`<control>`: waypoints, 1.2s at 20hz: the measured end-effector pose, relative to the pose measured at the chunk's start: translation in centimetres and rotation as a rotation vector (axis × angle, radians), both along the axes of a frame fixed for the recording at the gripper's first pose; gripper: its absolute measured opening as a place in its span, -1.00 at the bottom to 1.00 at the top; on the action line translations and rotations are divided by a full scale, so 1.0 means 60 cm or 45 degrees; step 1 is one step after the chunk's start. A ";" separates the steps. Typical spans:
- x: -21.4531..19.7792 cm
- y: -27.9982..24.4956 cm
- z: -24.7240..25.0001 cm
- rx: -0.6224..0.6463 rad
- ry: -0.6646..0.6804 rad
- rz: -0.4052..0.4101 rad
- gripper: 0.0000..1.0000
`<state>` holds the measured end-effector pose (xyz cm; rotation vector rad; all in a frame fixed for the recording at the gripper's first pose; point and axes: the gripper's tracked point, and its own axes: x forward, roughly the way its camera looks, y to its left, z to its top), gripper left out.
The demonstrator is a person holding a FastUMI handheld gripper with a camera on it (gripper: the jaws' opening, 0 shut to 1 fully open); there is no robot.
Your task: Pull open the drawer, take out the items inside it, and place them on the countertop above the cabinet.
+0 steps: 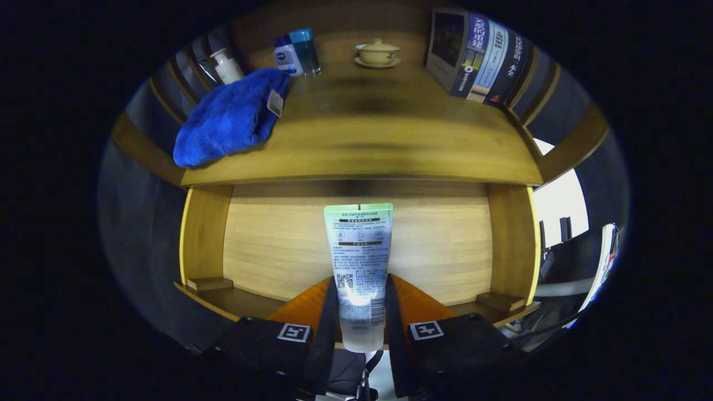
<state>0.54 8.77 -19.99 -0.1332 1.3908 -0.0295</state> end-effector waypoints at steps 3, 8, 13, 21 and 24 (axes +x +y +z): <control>0.024 0.005 0.040 0.001 -0.046 0.014 0.01; 0.083 0.023 0.066 0.004 -0.097 0.024 0.01; 0.177 0.053 0.090 -0.011 -0.151 0.064 0.02; 0.298 0.034 0.039 -0.051 -0.160 0.006 0.02; 0.330 0.017 0.000 -0.080 -0.156 -0.041 0.02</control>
